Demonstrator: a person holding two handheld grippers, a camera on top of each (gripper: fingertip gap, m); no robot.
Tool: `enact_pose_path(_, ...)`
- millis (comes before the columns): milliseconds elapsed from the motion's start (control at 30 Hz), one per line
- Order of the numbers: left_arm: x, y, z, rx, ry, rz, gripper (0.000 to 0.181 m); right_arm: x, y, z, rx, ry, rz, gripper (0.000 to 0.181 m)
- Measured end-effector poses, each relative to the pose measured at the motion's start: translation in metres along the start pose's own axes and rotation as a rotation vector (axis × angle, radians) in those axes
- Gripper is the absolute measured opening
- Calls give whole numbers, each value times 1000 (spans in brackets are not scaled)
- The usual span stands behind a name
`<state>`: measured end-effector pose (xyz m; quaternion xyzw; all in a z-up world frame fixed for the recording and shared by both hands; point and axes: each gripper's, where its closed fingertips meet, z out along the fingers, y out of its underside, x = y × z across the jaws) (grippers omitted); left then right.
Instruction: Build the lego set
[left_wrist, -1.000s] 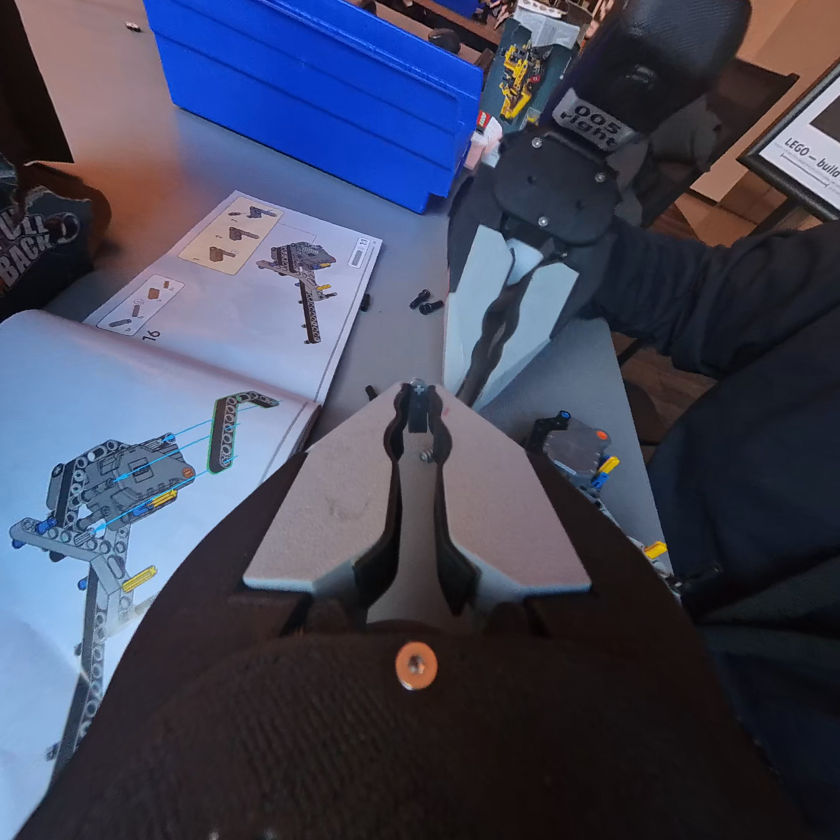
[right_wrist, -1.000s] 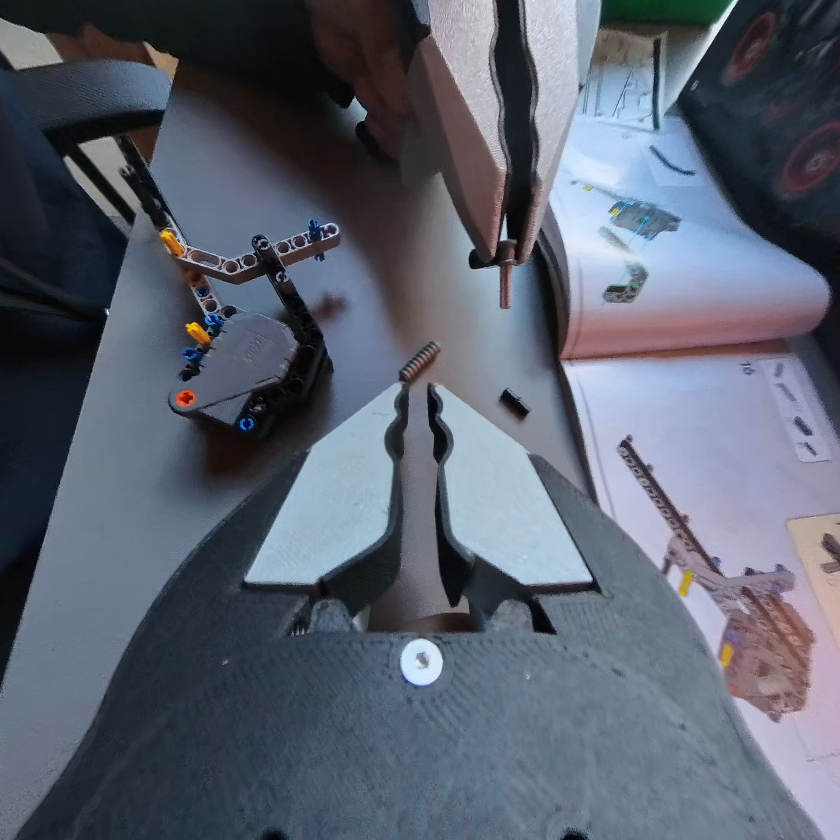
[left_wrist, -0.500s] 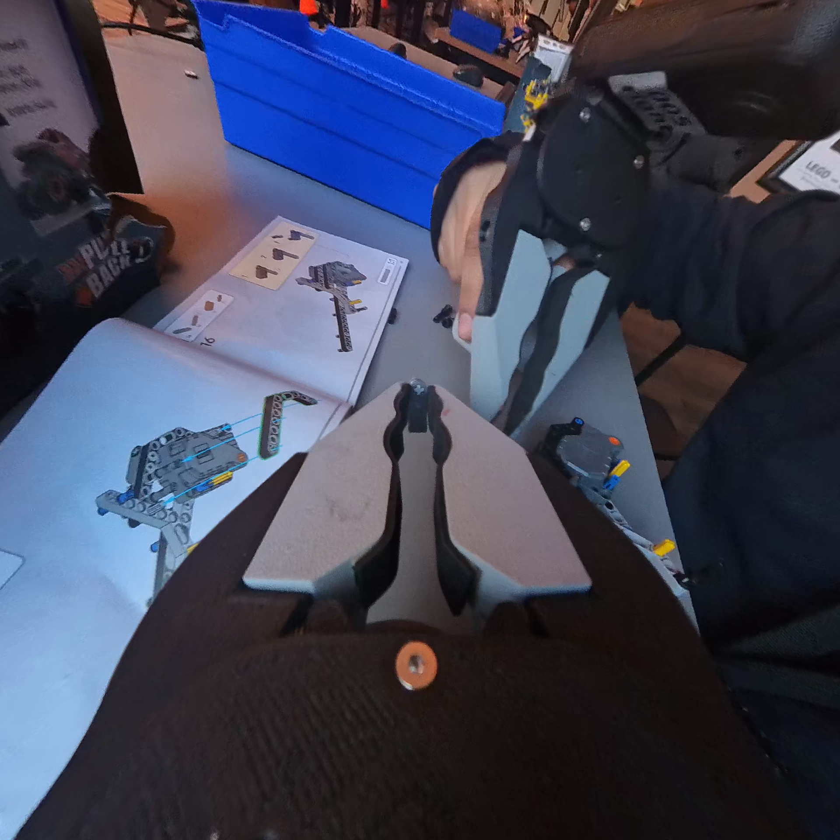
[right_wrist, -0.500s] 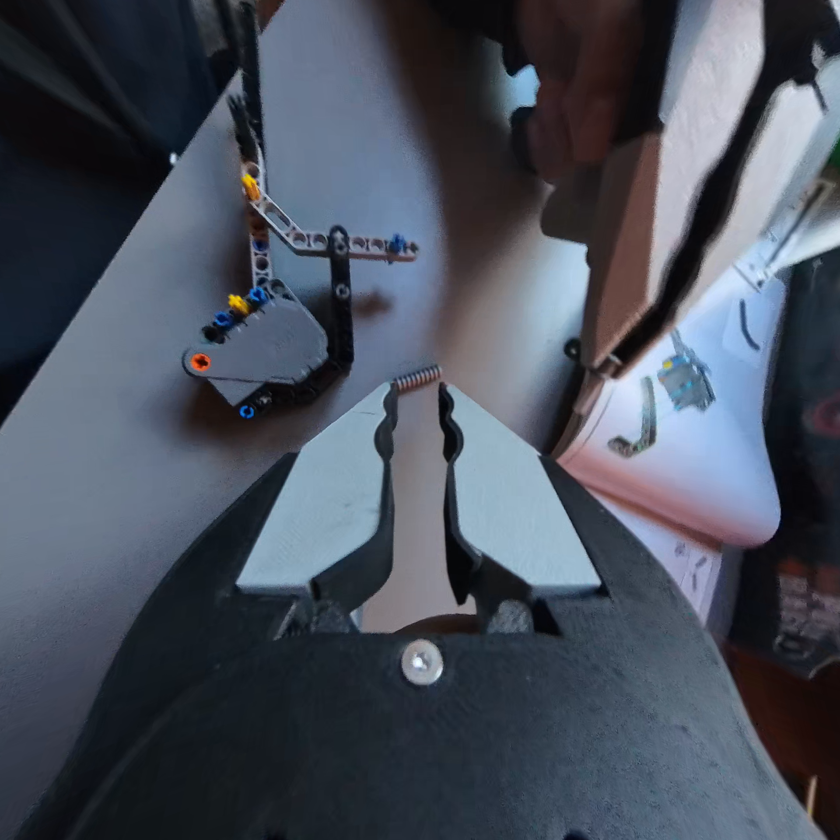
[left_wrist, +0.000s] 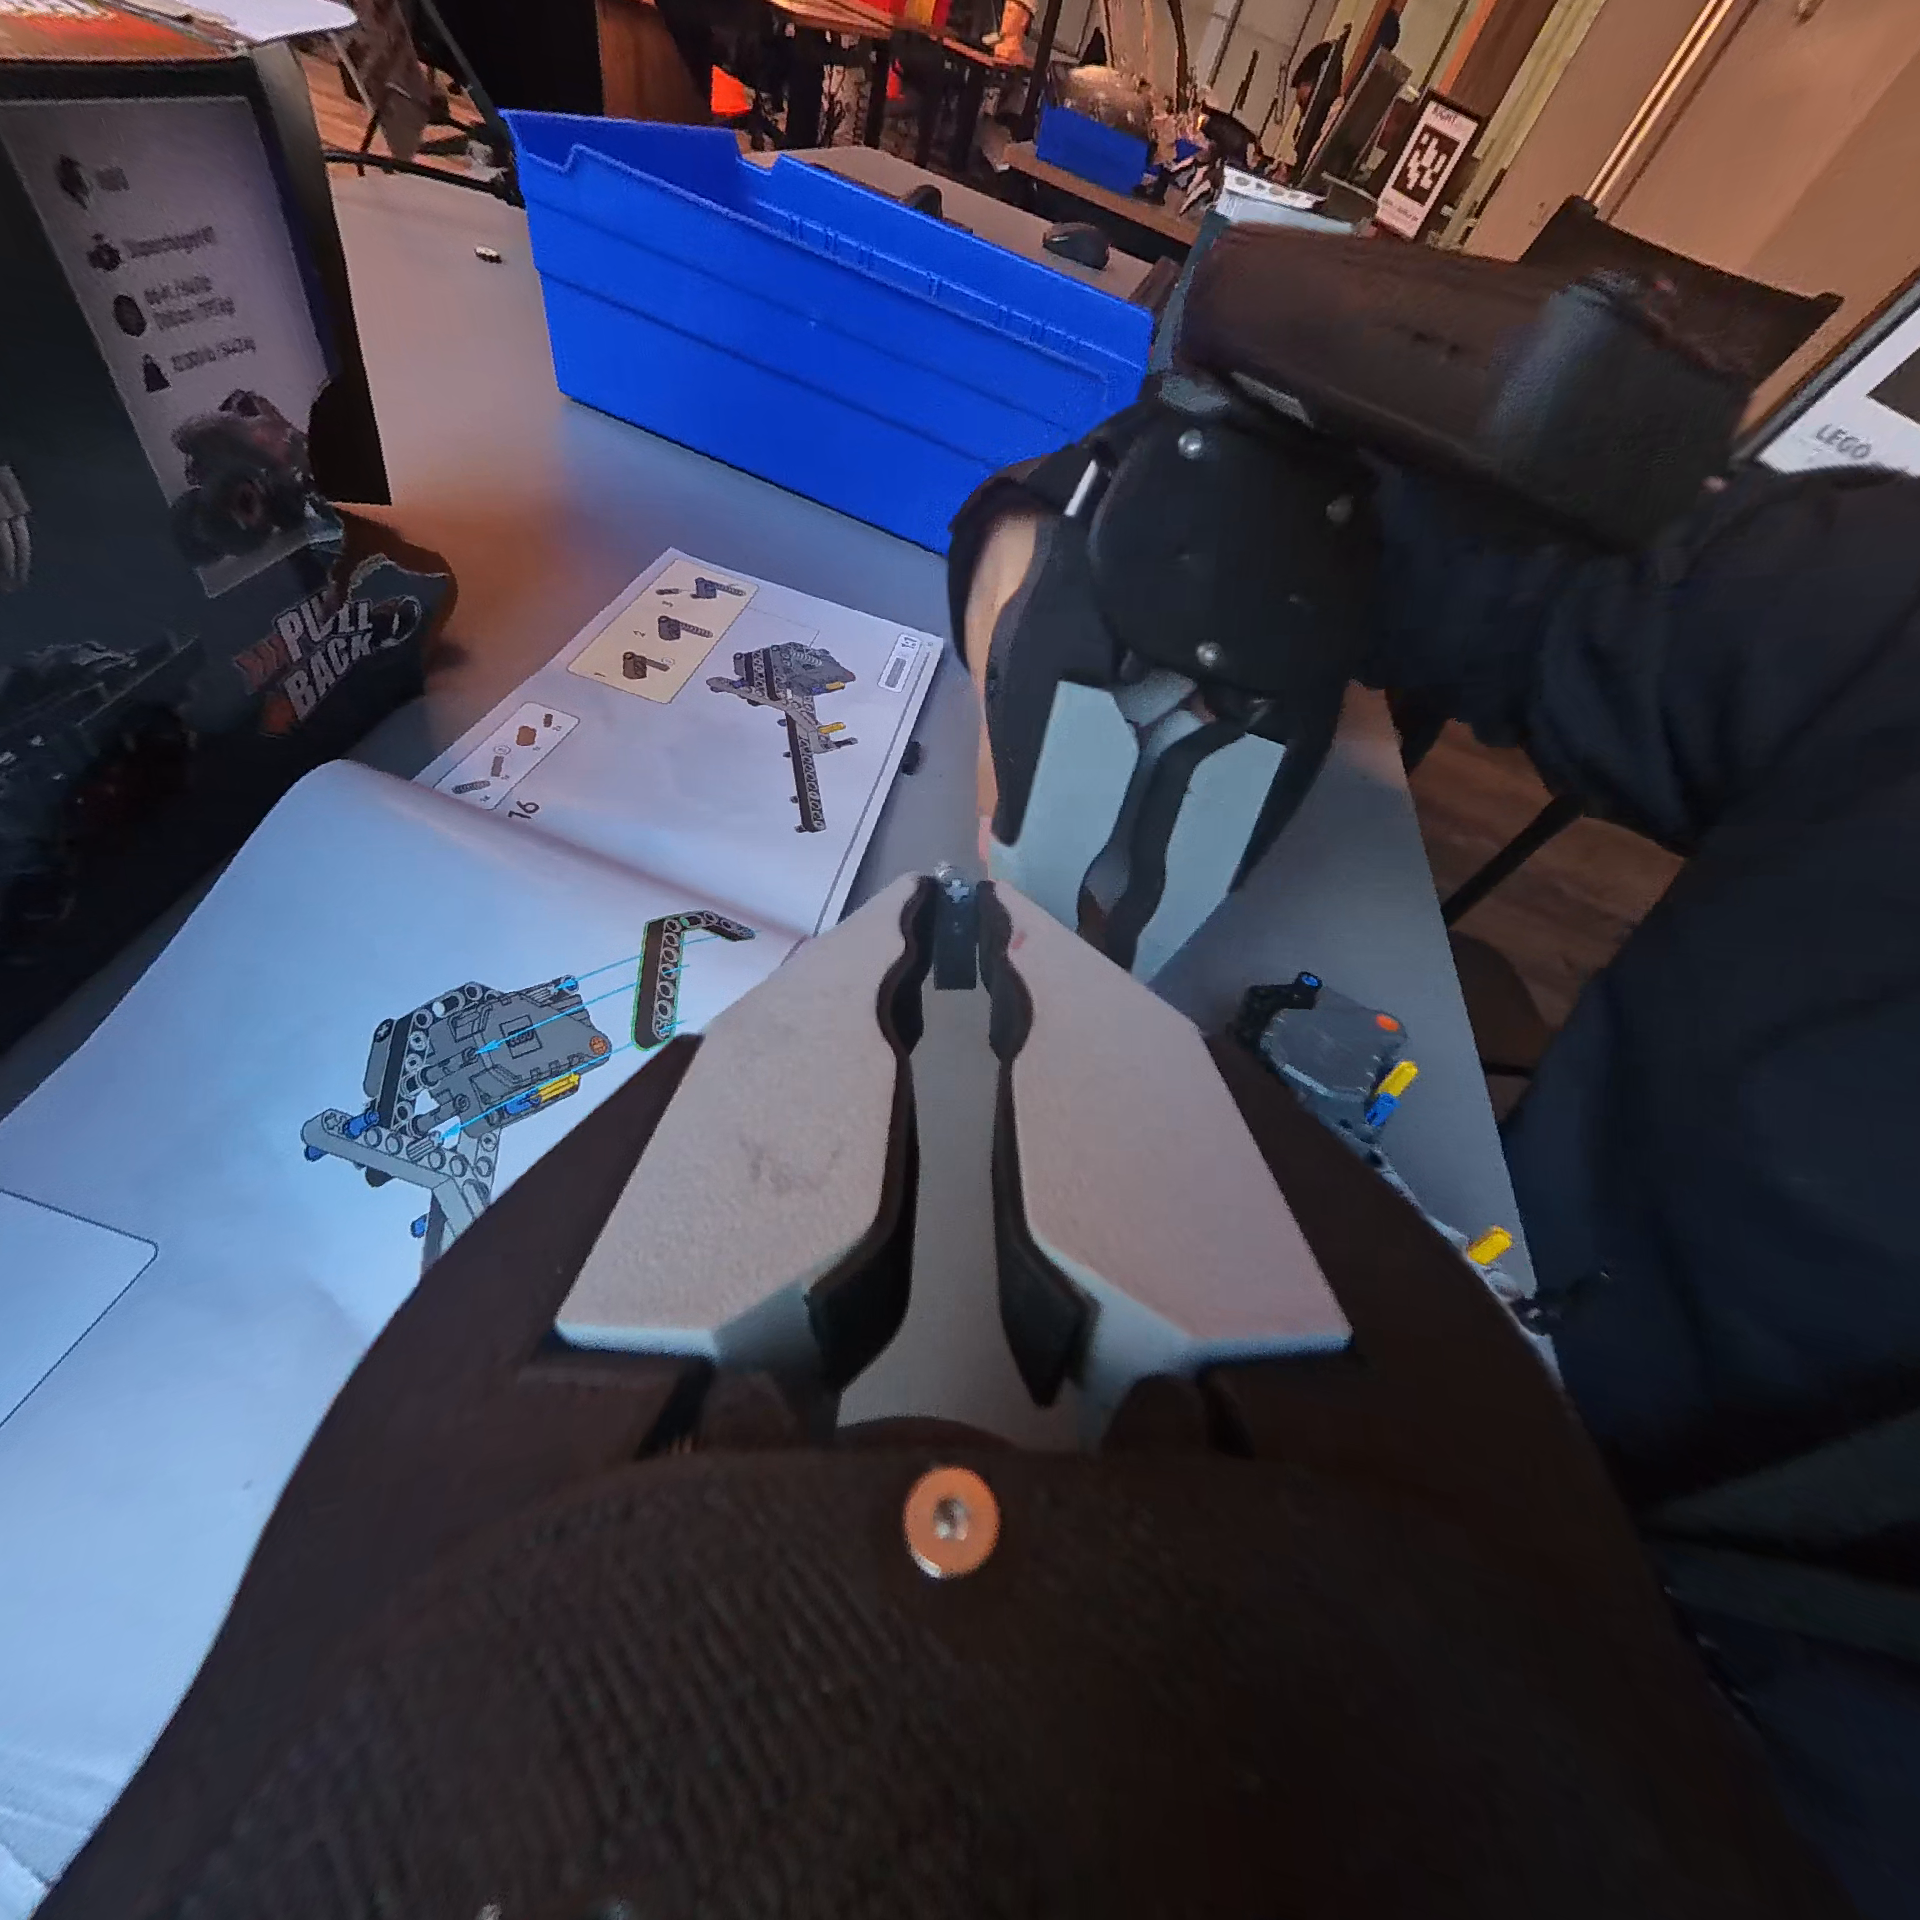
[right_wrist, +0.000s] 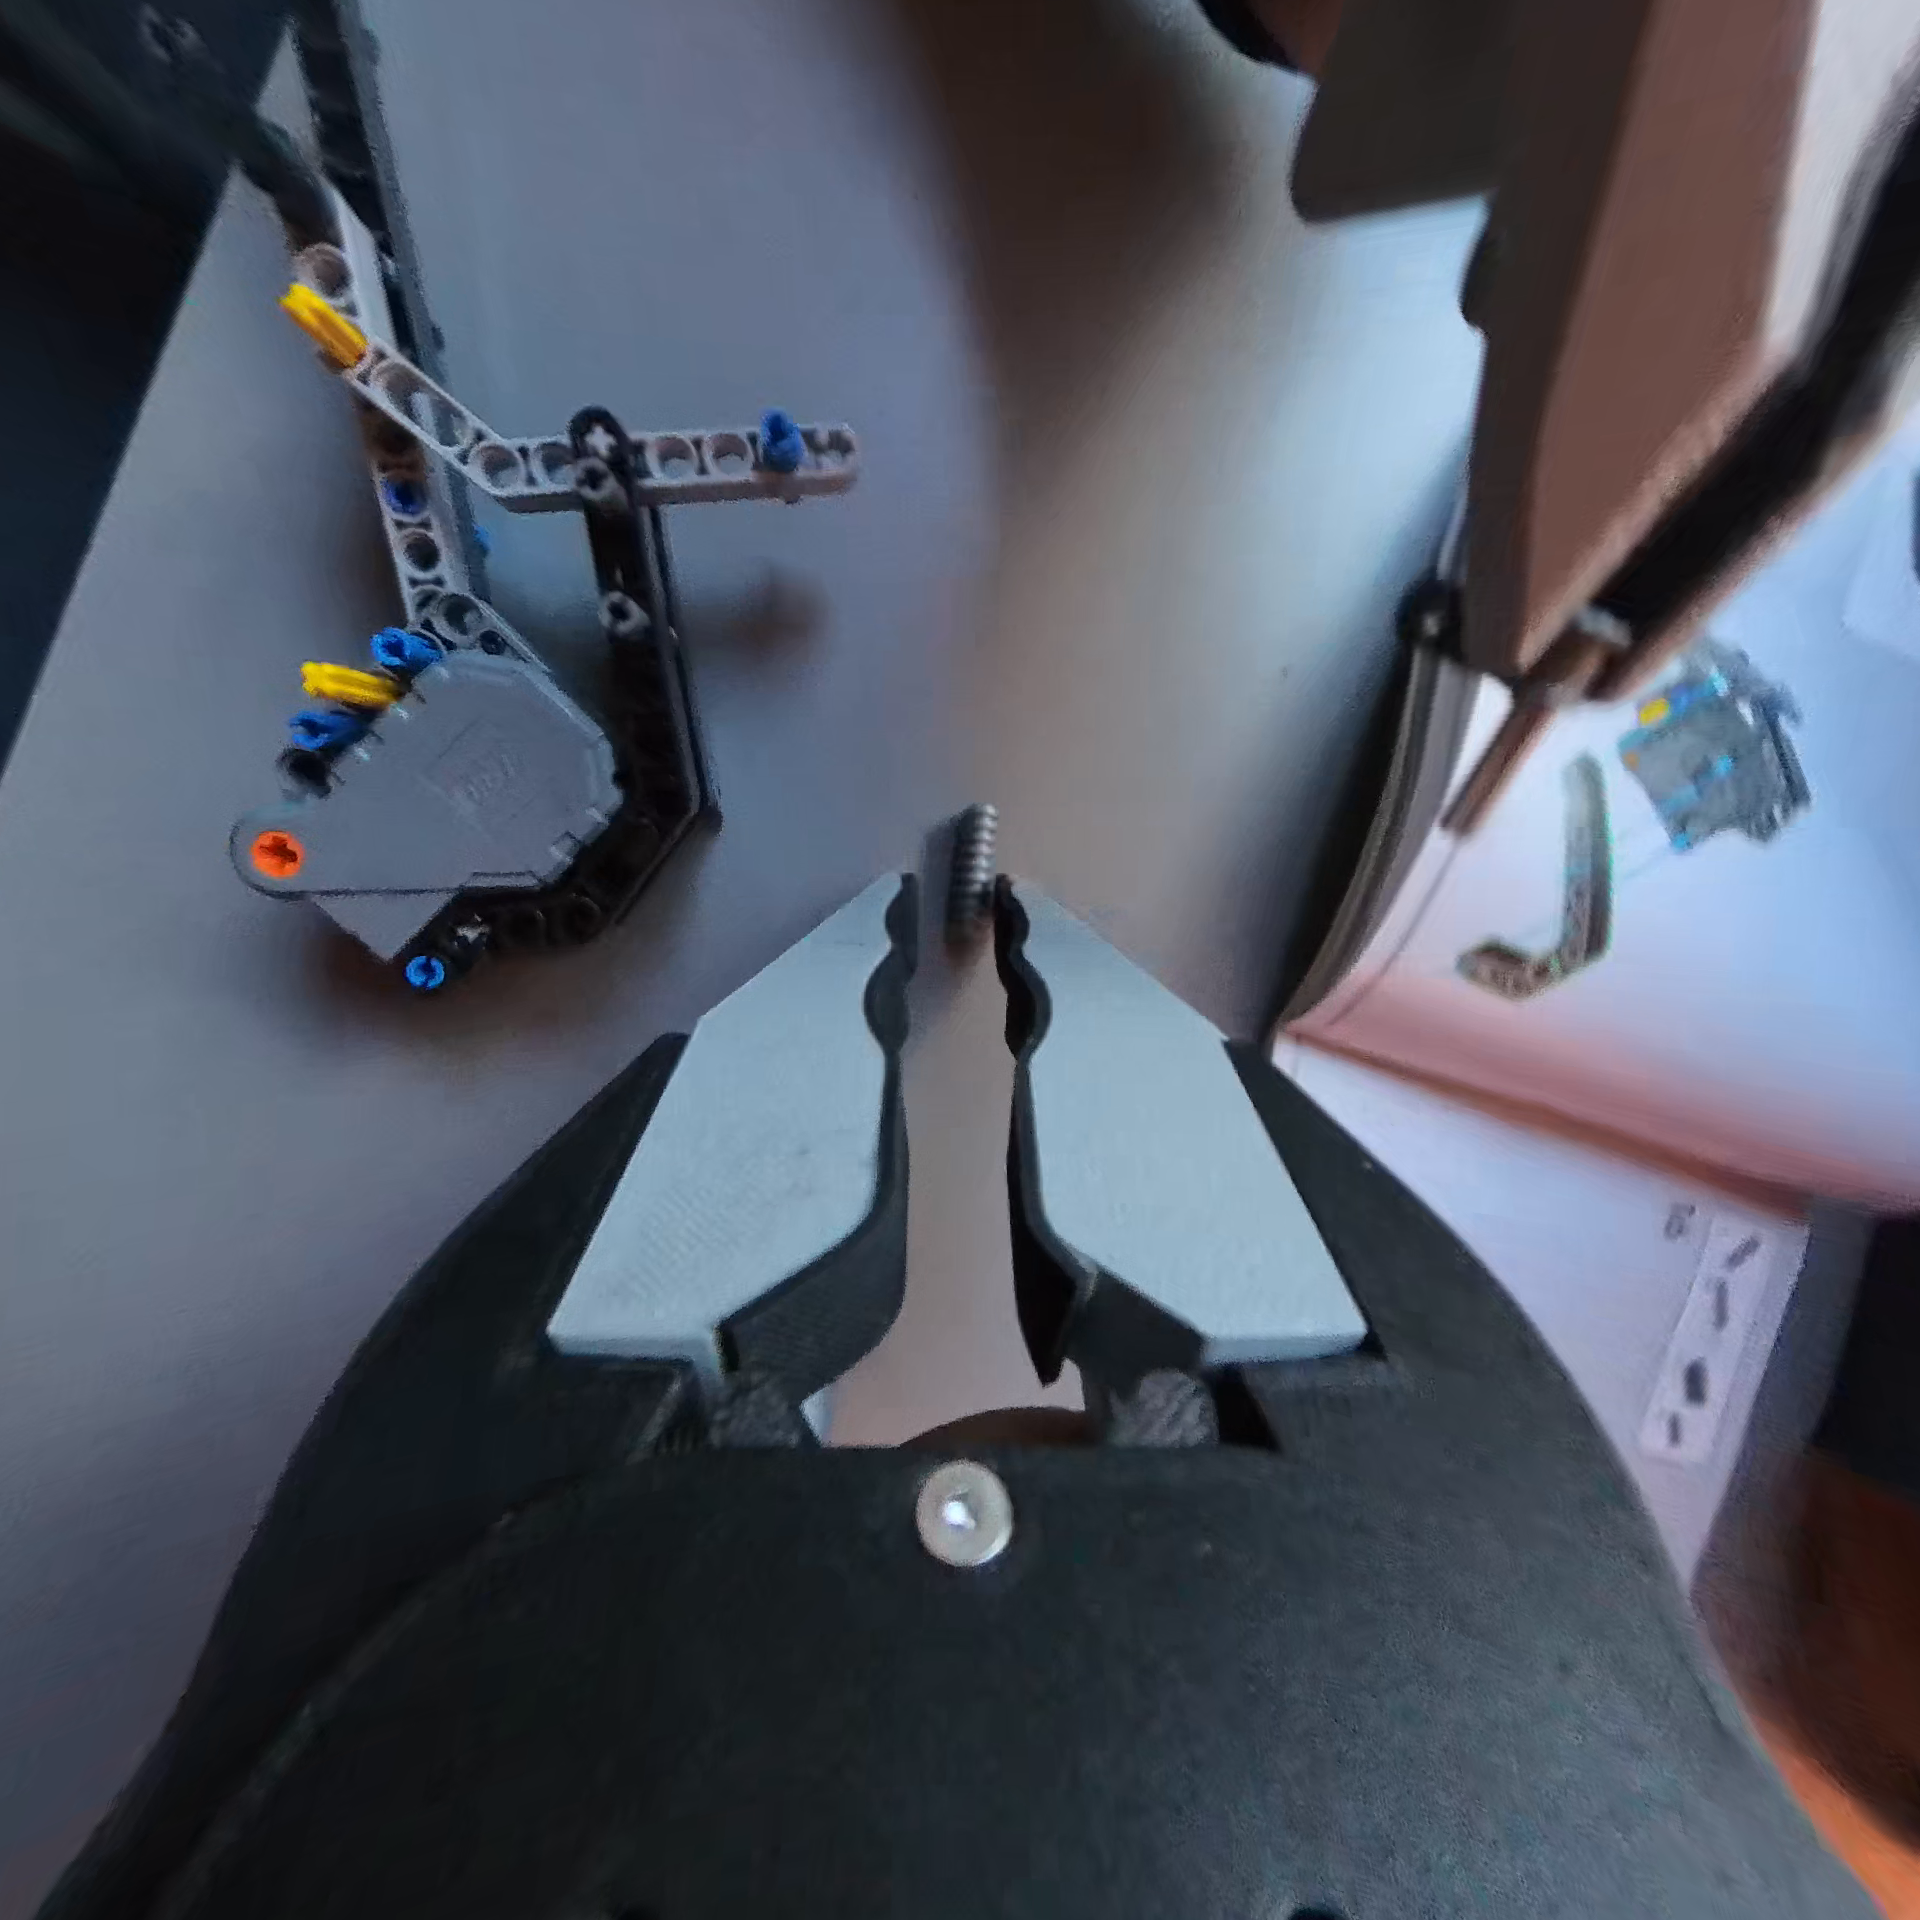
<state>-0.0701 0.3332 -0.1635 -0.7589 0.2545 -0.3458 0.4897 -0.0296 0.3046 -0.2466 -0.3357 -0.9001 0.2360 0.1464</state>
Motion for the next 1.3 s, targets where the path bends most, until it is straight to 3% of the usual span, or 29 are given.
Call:
enact_pose_path(167,4,0,2,-3,7,11,6,1,10,-7,87,153,95,3)
enact_pose_path(267,3,3,3,-13,0,15,6,3,10,-7,136,198,130,6)
enact_pose_path(467,-3,10,5,-40,-7,6,6,1,1,-5,143,190,58,25)
enact_pose_path(600,-4,11,4,-46,-10,11,6,6,4,-8,125,178,173,29)
enact_pose_path(767,-5,9,3,-40,-7,5,6,-3,4,-23,129,228,217,22)
enact_pose_path(867,-4,9,3,-42,-5,6,6,-15,-5,-18,181,135,340,22)
enact_pose_path(933,-3,9,3,-44,-7,9,6,-21,2,-10,118,96,385,29)
enact_pose_path(1300,-4,1,-2,-18,-27,24,5,0,2,-3,82,191,596,26)
